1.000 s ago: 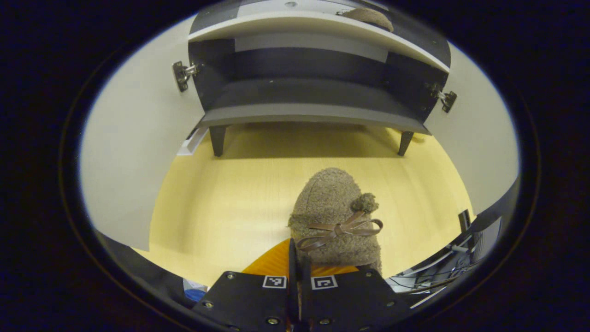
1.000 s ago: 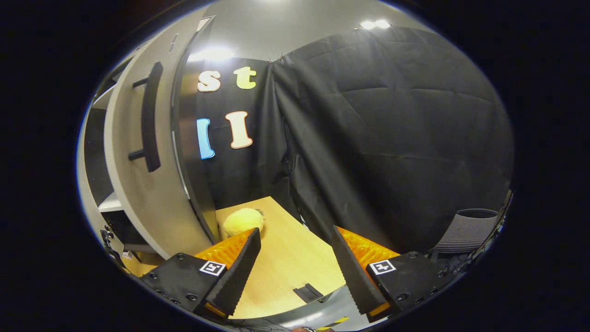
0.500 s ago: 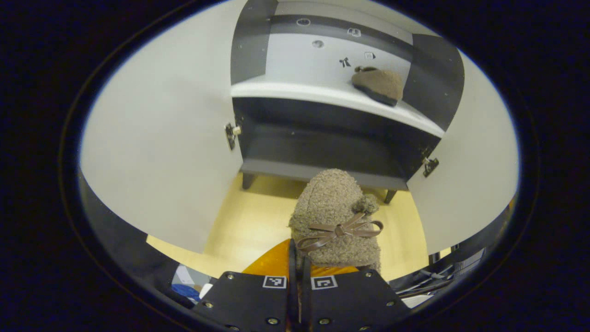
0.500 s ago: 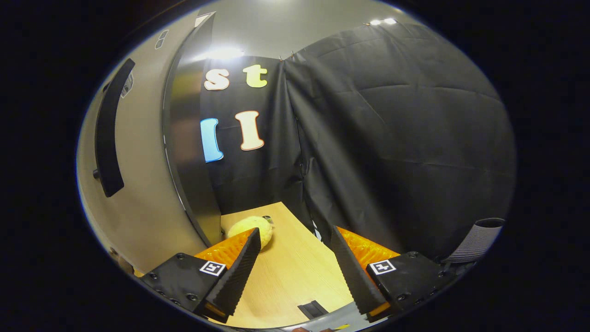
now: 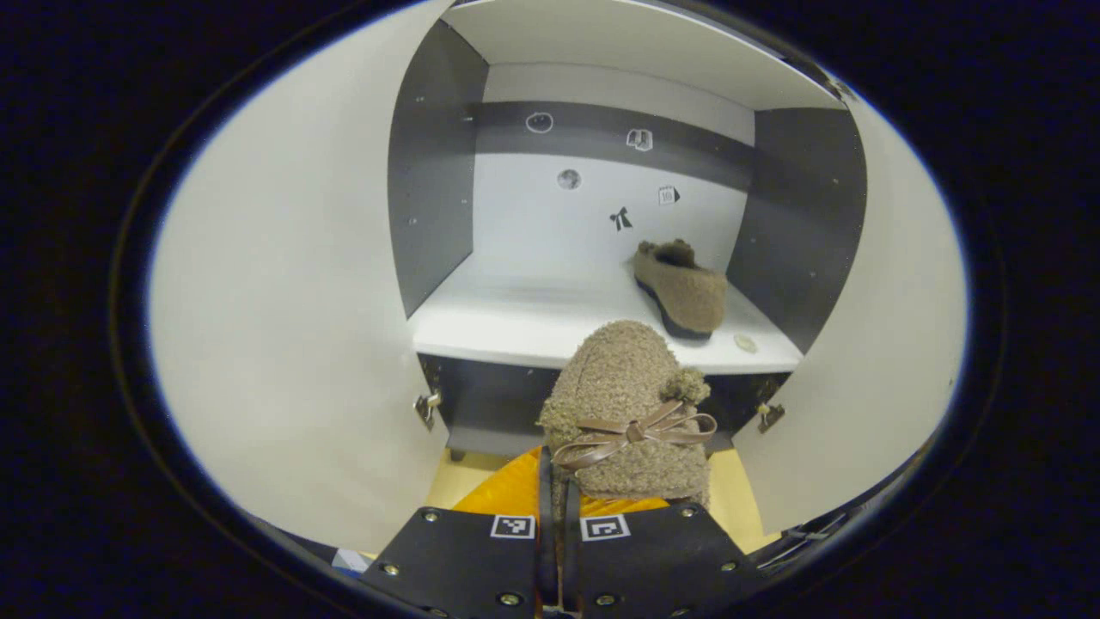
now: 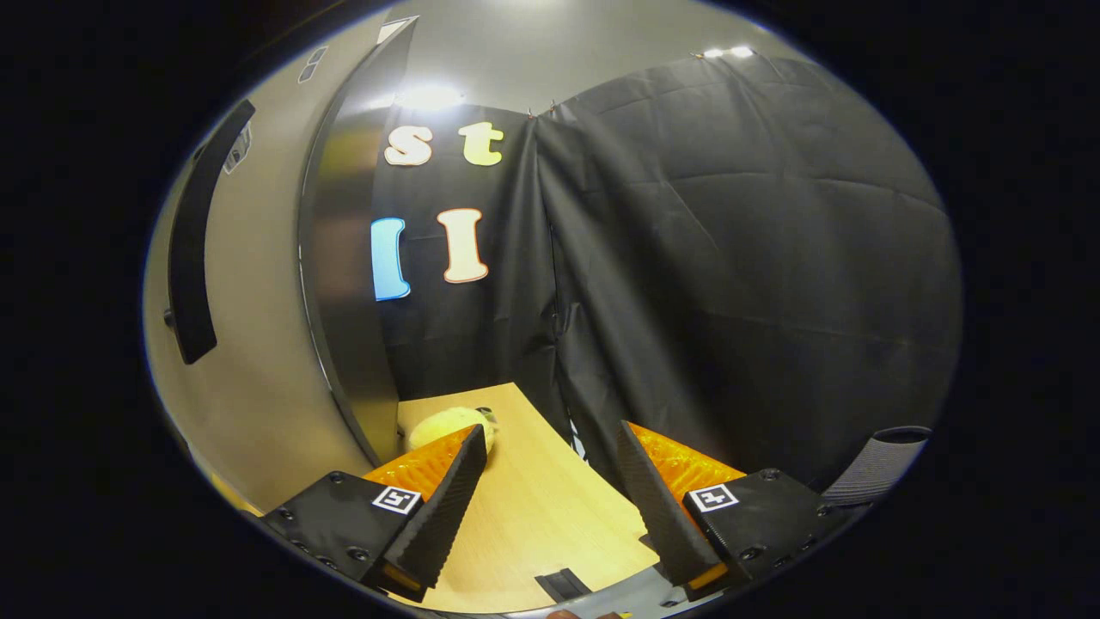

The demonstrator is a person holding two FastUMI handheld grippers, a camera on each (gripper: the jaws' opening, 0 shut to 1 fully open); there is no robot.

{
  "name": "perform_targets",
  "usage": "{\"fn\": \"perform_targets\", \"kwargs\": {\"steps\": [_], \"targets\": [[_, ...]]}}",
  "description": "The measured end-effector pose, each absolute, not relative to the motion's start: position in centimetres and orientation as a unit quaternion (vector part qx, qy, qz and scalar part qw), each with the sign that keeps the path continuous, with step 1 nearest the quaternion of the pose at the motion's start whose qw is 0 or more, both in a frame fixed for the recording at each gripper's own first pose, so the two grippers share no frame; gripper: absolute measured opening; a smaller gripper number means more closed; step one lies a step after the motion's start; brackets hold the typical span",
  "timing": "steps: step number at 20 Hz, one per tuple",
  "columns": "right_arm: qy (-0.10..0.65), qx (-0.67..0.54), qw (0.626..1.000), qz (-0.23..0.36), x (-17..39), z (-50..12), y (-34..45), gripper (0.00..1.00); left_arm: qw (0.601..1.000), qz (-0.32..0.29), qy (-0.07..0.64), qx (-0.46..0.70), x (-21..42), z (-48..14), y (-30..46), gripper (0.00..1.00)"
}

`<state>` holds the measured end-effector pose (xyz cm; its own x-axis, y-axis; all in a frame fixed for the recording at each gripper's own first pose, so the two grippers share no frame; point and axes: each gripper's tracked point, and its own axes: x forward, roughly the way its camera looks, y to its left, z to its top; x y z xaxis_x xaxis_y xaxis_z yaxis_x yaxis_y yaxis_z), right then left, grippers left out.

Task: Grab one shoe with the right hand and put it into the shoe cabinet, grab the other shoe with the left hand and put it into the shoe cabinet; then close the right door with the right hand and the left door with the left hand.

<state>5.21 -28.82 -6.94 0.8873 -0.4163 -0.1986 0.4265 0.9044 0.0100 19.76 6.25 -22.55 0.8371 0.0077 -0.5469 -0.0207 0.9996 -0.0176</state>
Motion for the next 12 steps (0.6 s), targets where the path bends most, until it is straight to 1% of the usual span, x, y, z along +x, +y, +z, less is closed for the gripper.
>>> {"fn": "perform_targets", "kwargs": {"steps": [1, 2, 3, 4, 5, 6, 7, 8, 9, 12], "targets": [[0.095, 0.023, 0.970, -0.222, 4.6, -6.8, -28.9, 0.93, 0.961, 0.010, 0.275, -0.003, 21.1, -21.5, 6.9, 0.04], [0.094, 0.018, 0.969, -0.228, 4.0, -6.8, -29.1, 0.97, 0.964, 0.010, 0.264, 0.003, 21.1, -22.3, 7.0, 0.04], [0.094, 0.013, 0.966, -0.239, 3.2, -6.6, -29.5, 0.94, 0.967, 0.007, 0.254, 0.004, 22.4, -21.5, 7.4, 0.05], [0.092, 0.013, 0.964, -0.250, 2.3, -6.4, -29.8, 0.98, 0.969, 0.003, 0.246, 0.002, 22.9, -20.5, 7.3, 0.04], [0.089, 0.017, 0.962, -0.259, 1.4, -6.1, -30.1, 0.98, 0.971, 0.002, 0.238, 0.001, 24.6, -18.6, 7.8, 0.04], [0.086, 0.023, 0.959, -0.269, 0.5, -5.9, -30.3, 0.98, 0.973, 0.002, 0.229, 0.001, 26.8, -18.7, 7.3, 0.04], [0.082, 0.027, 0.956, -0.281, -0.4, -5.6, -30.6, 0.95, 0.976, 0.001, 0.218, 0.003, 28.7, -17.9, 7.2, 0.04], [0.078, 0.029, 0.952, -0.294, -1.2, -5.3, -30.9, 0.95, 0.979, 0.000, 0.205, 0.006, 30.6, -17.2, 7.0, 0.04], [0.073, 0.033, 0.948, -0.307, -1.9, -5.1, -31.0, 0.98, 0.980, 0.002, 0.197, 0.007, 31.9, -16.6, 7.3, 0.04], [0.065, 0.050, 0.938, -0.338, -4.4, -5.3, -31.2, 0.98, 0.984, -0.003, 0.180, 0.009, 36.6, -15.9, 7.3, 0.04]]}}
